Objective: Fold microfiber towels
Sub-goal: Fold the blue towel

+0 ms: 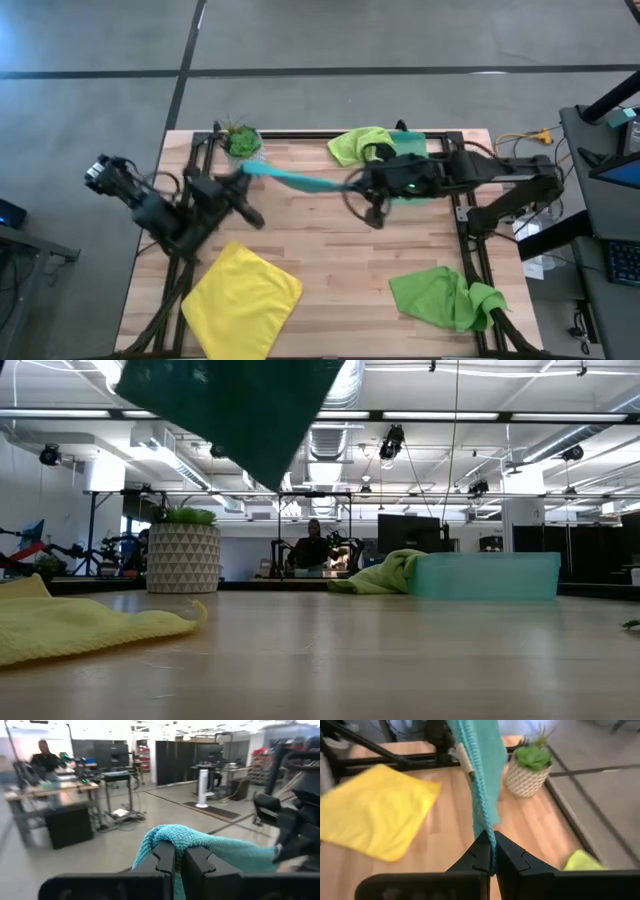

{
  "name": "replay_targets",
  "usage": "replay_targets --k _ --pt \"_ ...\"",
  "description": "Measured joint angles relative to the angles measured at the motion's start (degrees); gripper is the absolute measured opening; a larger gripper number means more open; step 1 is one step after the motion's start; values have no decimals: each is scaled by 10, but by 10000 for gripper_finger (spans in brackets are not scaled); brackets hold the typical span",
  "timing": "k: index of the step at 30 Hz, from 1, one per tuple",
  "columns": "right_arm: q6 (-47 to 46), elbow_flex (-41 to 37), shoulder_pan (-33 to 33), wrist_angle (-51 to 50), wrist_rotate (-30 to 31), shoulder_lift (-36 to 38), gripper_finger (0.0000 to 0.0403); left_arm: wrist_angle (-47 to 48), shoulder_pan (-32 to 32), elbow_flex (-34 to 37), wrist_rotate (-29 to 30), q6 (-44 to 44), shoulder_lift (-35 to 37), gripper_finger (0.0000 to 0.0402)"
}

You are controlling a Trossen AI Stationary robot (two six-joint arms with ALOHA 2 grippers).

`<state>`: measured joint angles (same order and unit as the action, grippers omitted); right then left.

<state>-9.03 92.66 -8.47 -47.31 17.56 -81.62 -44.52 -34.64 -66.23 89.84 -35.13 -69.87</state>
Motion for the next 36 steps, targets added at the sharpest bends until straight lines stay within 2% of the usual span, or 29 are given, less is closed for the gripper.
replay_targets --k 5,12,15,17,22,24,28,34,36 --pt "-43 -48 -24 2 -2 24 9 0 -13 51 -2 123 -2 0" --pt "-55 -59 -47 -3 -2 28 9 1 -29 83 -13 160 -7 0" --pt "-50 -59 -46 -5 0 28 9 42 -25 86 -132 165 -14 0" --pt "-46 -59 -46 -4 0 29 9 97 -5 82 -217 233 -14 0" --pt "-45 -59 -47 -4 0 33 9 392 110 32 -527 487 -7 0" --pt "-48 -59 -47 -17 -2 36 9 490 160 15 -620 546 -7 0" --pt "-79 -65 -58 -80 -2 50 9 582 215 11 -718 564 0 0" --pt "-179 -154 -105 -91 1 121 9 689 212 36 -805 617 8 0" --pt "-211 -191 -120 -78 3 142 9 693 206 52 -814 625 5 0"
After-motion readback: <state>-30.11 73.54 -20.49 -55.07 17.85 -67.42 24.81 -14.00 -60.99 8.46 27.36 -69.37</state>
